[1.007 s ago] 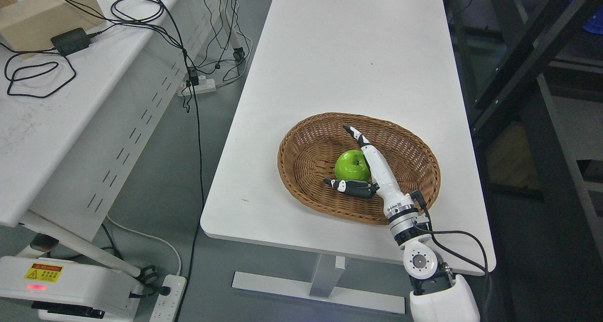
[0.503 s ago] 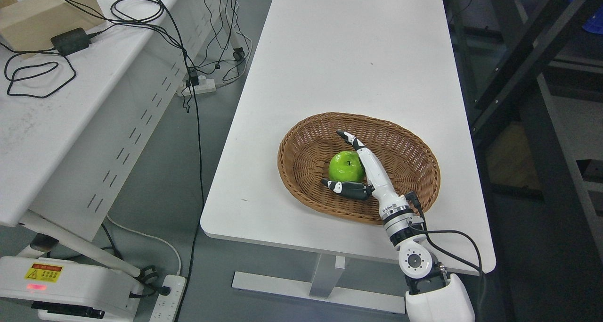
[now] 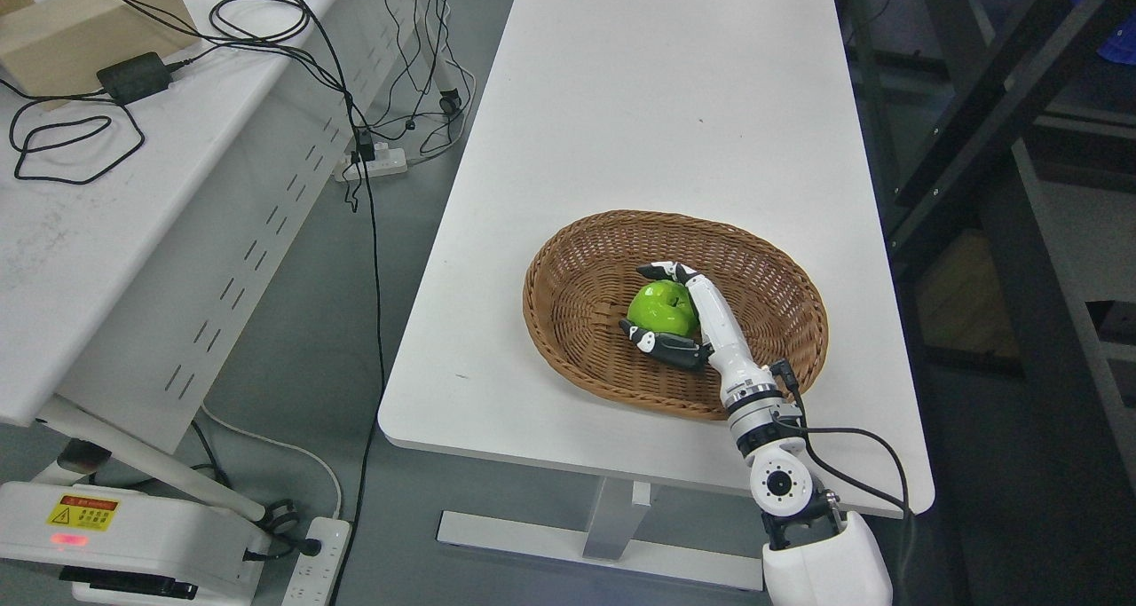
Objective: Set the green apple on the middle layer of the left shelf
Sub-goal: 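Close the right hand around the green apple and lift it, then hold the green apple in the right hand while turning toward the shelf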
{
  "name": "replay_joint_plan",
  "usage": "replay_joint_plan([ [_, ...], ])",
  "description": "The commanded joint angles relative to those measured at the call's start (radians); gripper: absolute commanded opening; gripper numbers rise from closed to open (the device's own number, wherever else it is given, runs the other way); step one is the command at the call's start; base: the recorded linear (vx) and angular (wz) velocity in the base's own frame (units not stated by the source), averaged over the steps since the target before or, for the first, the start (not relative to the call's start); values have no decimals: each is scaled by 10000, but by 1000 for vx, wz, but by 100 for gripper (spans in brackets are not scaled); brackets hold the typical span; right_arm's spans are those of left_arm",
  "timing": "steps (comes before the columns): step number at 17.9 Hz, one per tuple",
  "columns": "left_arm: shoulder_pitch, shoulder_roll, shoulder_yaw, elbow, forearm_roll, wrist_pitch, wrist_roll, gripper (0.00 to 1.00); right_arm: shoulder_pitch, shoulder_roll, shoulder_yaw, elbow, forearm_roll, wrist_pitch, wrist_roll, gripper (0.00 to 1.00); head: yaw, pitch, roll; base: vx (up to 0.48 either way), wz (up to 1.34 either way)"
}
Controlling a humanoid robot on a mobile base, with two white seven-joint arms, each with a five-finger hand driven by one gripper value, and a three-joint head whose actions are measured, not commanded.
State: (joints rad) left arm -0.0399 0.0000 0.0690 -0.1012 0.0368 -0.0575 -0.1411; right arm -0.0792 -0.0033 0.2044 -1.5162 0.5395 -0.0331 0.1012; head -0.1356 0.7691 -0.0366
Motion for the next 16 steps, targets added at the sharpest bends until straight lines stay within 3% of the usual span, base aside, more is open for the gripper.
replay_joint_plan([
  [1, 0, 175, 0, 0, 0, -8, 0, 100, -21, -142, -477, -300, -41, 9, -489, 37, 0, 0, 0, 0, 0],
  [4, 0, 175, 0, 0, 0, 7, 0, 100, 102, -142, -770, -774, -72, -68, -582, 14, 0, 0, 0, 0, 0],
  [5, 0, 175, 0, 0, -15, 7, 0, 100, 208, -142, -816, -1034, -87, -68, -582, 1, 0, 0, 0, 0, 0],
  [10, 0, 175, 0, 0, 0, -8, 0, 100, 776, -142, -1413, -2002, -210, -236, -1177, 0, 0, 0, 0, 0, 0],
  [16, 0, 175, 0, 0, 0, -8, 0, 100, 1130, -142, -2059, -2080, -731, -1418, -1855, 0, 0, 0, 0, 0, 0],
])
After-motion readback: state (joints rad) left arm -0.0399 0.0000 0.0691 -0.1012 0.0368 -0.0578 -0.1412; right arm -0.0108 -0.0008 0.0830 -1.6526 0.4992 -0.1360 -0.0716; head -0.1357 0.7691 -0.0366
